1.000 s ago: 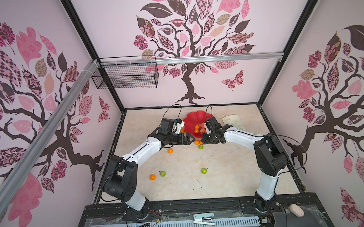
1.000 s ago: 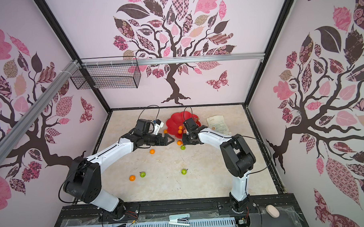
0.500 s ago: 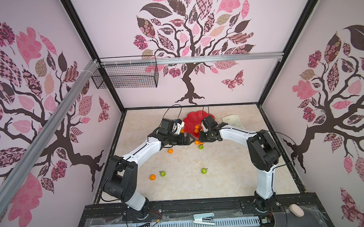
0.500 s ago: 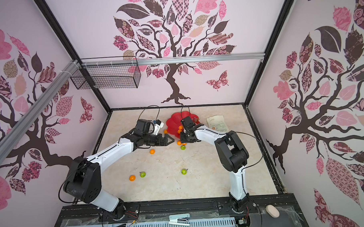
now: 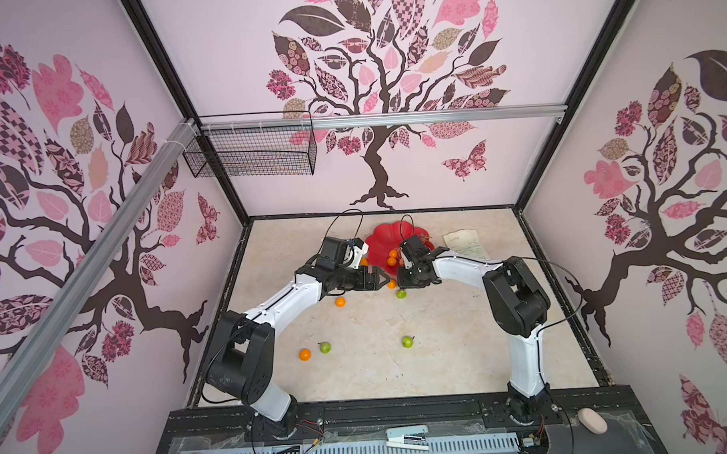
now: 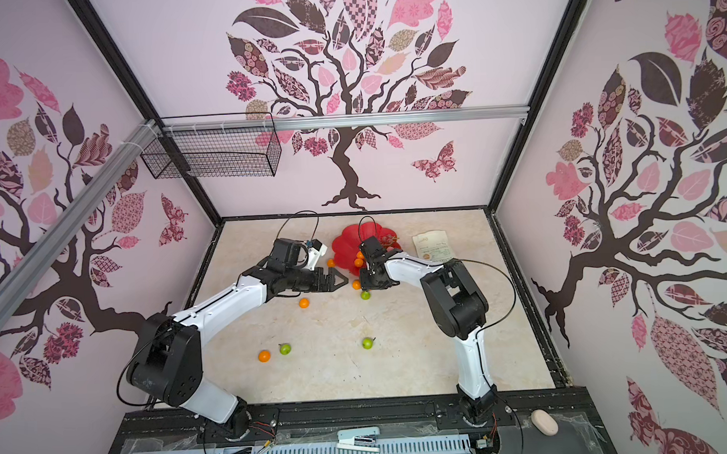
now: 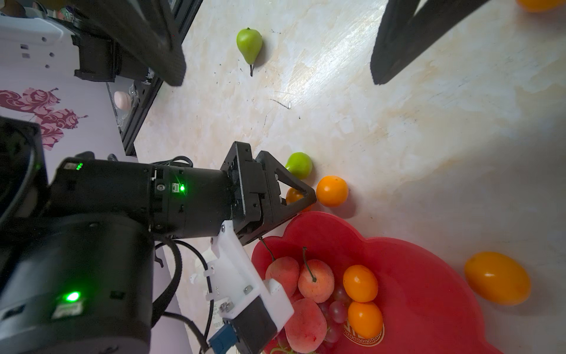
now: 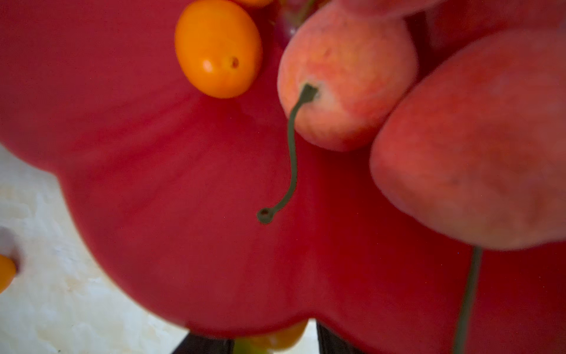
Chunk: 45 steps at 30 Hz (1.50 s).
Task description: Place and organize the fake fruits in the fruit bowl
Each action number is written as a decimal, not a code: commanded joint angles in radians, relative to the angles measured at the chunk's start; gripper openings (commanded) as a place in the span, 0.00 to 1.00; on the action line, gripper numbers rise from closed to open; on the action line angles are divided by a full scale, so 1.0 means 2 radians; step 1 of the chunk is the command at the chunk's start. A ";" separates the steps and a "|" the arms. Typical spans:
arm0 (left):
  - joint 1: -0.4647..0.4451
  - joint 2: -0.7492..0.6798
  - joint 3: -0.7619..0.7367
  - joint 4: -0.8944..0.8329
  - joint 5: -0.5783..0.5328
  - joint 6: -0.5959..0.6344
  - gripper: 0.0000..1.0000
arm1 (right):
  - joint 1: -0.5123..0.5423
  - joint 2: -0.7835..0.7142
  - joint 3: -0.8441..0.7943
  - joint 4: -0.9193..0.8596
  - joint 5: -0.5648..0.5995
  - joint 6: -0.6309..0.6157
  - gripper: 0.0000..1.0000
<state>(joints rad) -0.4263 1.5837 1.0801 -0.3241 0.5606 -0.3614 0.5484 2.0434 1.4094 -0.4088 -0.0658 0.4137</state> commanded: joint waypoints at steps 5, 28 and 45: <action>-0.001 0.000 0.016 0.003 -0.002 0.007 0.98 | 0.001 0.024 0.022 -0.014 0.009 -0.009 0.43; -0.001 0.002 0.019 0.007 0.007 0.005 0.98 | 0.001 -0.017 0.000 -0.016 0.019 -0.010 0.37; 0.000 -0.014 0.021 0.018 0.003 0.010 0.98 | 0.001 -0.097 -0.014 -0.034 0.032 -0.007 0.37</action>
<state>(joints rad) -0.4263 1.5837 1.0801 -0.3180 0.5690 -0.3611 0.5484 1.9114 1.3788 -0.4427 -0.0158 0.4030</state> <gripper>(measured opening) 0.983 0.376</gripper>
